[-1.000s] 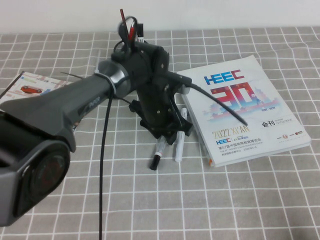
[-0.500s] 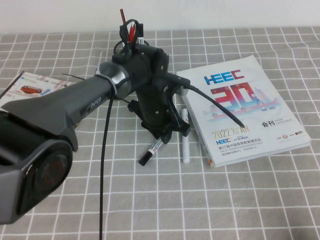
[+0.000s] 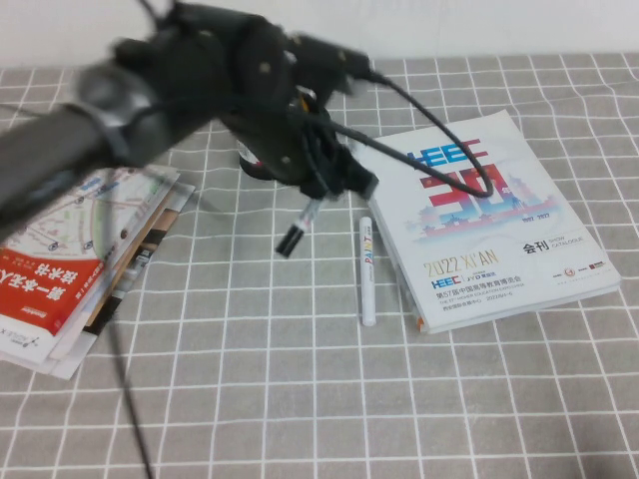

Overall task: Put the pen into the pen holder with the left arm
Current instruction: Place the pen onto the pen holder

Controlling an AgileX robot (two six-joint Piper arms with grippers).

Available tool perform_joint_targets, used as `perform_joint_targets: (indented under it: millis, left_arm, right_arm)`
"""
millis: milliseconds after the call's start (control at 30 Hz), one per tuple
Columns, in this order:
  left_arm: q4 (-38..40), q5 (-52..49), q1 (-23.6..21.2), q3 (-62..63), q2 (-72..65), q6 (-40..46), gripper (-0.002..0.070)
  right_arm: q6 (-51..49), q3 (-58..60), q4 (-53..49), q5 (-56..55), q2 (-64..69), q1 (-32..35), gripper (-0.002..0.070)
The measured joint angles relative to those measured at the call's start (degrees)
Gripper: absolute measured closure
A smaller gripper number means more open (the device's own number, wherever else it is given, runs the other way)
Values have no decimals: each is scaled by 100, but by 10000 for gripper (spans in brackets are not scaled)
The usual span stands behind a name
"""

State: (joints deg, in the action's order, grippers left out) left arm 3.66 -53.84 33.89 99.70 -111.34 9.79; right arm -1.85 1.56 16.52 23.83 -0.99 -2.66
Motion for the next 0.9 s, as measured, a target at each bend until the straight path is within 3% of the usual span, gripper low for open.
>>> perform_joint_targets:
  millis: [200,433,633,900]
  left_arm:
    - [0,2145,-191,-1793,1422,26,568]
    - [20,5973,-703,-3716,2086,-322,568]
    - [-32,8125,-935,-3999,1782,-774,568]
    - [-884,9439,-1361,-3619,863,-1987,568]
  right_arm:
    - [0,0,0,0,0,0,691]
    - [0,0,0,0,0,0,691]
    - [0,0,0,0,0,0,691]
    - [0,0,0,0,0,0,691]
